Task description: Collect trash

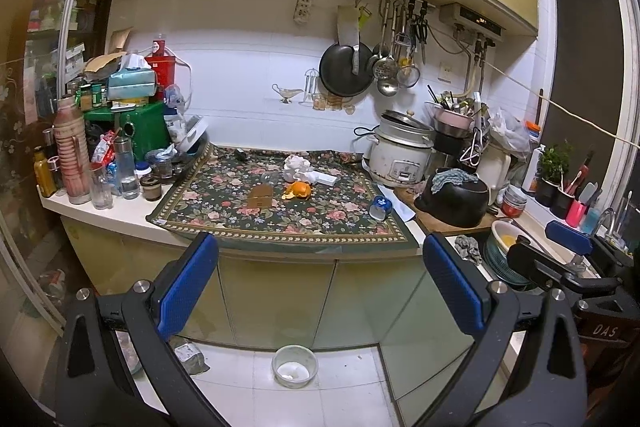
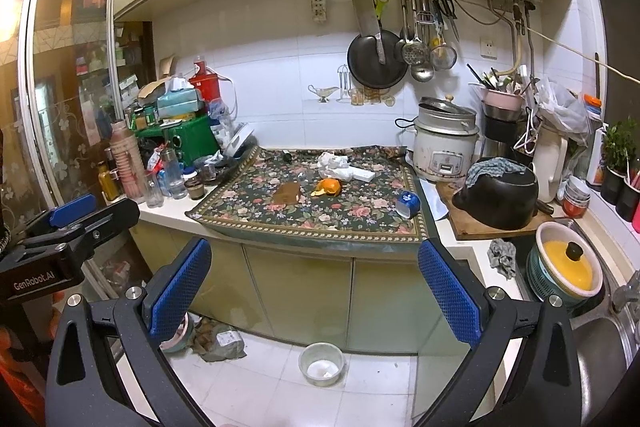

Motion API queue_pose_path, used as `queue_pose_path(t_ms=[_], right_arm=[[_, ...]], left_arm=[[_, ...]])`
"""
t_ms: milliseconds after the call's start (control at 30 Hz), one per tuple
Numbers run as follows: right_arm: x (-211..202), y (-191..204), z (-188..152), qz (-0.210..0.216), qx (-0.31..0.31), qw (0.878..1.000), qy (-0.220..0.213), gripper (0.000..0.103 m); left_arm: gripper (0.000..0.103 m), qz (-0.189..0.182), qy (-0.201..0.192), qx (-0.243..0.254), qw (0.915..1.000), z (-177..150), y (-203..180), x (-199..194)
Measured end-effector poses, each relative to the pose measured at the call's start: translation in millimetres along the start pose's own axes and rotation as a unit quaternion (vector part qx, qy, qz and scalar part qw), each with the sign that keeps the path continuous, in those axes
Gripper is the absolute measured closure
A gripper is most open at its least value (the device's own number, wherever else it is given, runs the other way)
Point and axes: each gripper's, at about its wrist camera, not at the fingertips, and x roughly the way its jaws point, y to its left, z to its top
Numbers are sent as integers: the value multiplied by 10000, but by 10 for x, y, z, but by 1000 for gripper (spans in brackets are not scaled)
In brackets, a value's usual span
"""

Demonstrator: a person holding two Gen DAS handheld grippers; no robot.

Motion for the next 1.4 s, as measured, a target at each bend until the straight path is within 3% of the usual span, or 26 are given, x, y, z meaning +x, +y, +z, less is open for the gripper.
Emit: queue_pose_path(t_ms=[1400], right_arm=[[-18, -35, 41, 60, 43, 9999, -90, 0]], left_arm=[[0, 94, 6, -57, 9999, 51, -112, 79]])
